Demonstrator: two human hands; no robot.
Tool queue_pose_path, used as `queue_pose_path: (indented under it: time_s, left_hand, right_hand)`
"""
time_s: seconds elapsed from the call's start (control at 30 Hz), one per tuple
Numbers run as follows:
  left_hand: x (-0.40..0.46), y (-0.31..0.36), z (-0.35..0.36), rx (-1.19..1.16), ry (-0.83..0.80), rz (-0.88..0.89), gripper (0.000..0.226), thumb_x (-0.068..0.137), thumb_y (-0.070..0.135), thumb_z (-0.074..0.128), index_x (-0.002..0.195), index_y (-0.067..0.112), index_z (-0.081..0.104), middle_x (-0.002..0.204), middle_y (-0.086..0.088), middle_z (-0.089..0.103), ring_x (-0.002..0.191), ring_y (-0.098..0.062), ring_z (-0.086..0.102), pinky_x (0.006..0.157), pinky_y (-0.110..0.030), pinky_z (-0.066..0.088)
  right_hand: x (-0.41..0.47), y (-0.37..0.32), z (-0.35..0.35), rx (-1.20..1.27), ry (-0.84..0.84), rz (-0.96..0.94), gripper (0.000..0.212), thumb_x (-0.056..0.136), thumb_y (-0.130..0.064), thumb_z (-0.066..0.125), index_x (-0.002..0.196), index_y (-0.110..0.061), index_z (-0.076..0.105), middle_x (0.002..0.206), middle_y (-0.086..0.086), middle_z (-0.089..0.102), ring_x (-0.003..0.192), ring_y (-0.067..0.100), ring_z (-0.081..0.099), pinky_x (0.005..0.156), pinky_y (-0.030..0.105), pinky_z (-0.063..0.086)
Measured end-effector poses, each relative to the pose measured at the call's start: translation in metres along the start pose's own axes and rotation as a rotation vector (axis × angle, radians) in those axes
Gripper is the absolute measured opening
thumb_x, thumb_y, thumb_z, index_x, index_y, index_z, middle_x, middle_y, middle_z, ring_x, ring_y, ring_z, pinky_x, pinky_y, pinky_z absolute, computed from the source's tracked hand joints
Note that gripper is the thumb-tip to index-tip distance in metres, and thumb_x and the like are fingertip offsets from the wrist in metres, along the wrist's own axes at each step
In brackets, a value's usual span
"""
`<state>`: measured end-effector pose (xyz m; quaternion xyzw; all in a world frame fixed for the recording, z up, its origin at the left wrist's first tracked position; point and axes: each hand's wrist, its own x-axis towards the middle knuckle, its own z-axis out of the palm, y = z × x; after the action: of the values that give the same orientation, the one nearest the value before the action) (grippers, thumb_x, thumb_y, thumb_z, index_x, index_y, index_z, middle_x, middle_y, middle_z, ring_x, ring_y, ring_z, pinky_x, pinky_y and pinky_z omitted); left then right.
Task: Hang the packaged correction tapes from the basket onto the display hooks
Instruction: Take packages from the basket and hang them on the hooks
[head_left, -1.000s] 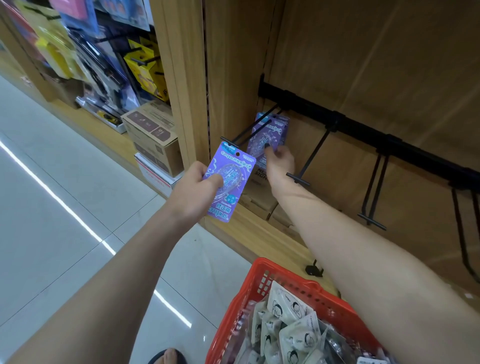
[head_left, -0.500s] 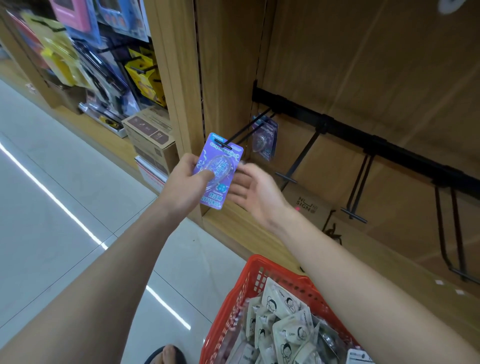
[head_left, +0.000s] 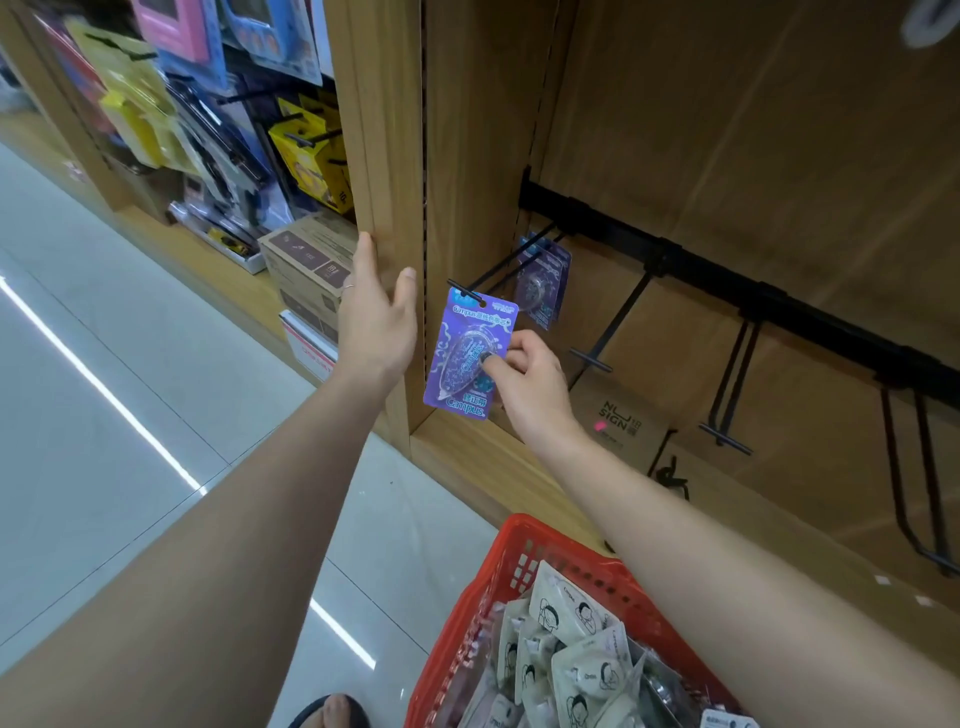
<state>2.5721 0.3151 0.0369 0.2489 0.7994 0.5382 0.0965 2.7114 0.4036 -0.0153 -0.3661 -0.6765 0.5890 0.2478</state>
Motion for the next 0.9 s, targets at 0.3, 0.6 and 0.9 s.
queue_pose_path:
  time_s: [0.3, 0.6, 0.9]
  left_hand:
    - [0.006, -0.004, 0.017, 0.025, 0.232, 0.027, 0.052, 0.111, 0.022, 0.044, 0.161, 0.017, 0.033, 0.149, -0.009, 0.052, 0.136, -0.022, 0.049, 0.105, -0.027, 0.037]
    - [0.007, -0.002, 0.027, -0.006, 0.312, 0.033, 0.043, 0.111, 0.016, 0.043, 0.154, 0.016, 0.04, 0.151, -0.006, 0.046, 0.137, -0.019, 0.047, 0.099, -0.018, 0.034]
    - [0.007, -0.002, 0.026, -0.007, 0.275, 0.046, 0.042, 0.111, 0.015, 0.043, 0.152, 0.014, 0.038, 0.154, -0.006, 0.045, 0.139, -0.02, 0.047, 0.11, -0.03, 0.041]
  right_hand:
    - [0.013, 0.007, 0.015, -0.019, 0.098, -0.056, 0.007, 0.102, -0.019, 0.063, 0.101, -0.017, 0.056, 0.096, -0.001, 0.076, 0.092, 0.018, 0.074, 0.082, 0.047, 0.059]
    - [0.074, 0.002, -0.007, -0.03, 0.34, 0.046, 0.015, 0.102, -0.018, 0.062, 0.114, -0.009, 0.06, 0.114, 0.012, 0.068, 0.107, 0.03, 0.067, 0.096, 0.044, 0.055]
    - [0.096, 0.013, -0.014, -0.019, 0.447, 0.136, 0.029, 0.099, -0.024, 0.068, 0.118, -0.003, 0.06, 0.103, 0.005, 0.063, 0.093, 0.021, 0.06, 0.062, 0.021, 0.042]
